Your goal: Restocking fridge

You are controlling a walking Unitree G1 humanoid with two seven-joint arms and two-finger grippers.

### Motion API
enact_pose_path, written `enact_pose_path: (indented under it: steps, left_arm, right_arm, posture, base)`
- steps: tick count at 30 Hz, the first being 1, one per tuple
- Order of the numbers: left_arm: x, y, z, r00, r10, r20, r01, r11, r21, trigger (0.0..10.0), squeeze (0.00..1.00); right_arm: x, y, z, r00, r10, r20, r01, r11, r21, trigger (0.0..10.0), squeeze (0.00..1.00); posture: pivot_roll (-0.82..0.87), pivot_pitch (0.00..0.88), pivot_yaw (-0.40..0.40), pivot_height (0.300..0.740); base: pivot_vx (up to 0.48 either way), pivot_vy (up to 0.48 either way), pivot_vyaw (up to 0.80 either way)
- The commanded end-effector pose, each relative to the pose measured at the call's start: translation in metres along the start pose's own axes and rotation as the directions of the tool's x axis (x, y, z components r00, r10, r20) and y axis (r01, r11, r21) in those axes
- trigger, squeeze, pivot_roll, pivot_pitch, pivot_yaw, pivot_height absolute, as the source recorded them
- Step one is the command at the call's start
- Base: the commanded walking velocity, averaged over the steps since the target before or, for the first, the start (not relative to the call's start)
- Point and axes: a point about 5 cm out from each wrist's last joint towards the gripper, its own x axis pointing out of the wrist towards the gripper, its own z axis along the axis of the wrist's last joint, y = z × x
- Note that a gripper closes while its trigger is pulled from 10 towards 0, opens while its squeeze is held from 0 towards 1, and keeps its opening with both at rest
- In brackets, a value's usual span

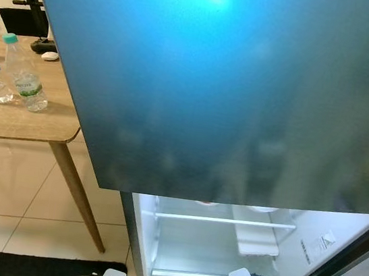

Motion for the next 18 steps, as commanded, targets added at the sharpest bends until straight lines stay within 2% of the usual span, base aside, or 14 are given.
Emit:
enact_pose_path:
  steps: [1, 18]
  left_arm:
    - [0.0004, -0.0025, -0.0028, 1.000, -0.006, -0.016, 0.006, 1.000, 0.005, 10.0, 0.00]
    - [0.0006, -0.0030, -0.0023, 1.000, -0.007, -0.012, 0.007, 1.000, -0.007, 10.0, 0.00]
  right_arm:
    - [0.0002, 0.0021, -0.0032, 1.000, 0.005, -0.016, -0.005, 1.000, 0.004, 10.0, 0.00]
    - [0.0001, 0.0019, -0.0034, 1.000, 0.005, -0.016, -0.004, 1.000, 0.011, 10.0, 0.00]
  posture:
    - [0.02, 0.000, -0.006, 0.740]
    - [0.02, 0.000, -0.004, 0.740]
  base:
    - [0.000, 0.000, 0.00]
    - [0.000, 0.000, 0.00]
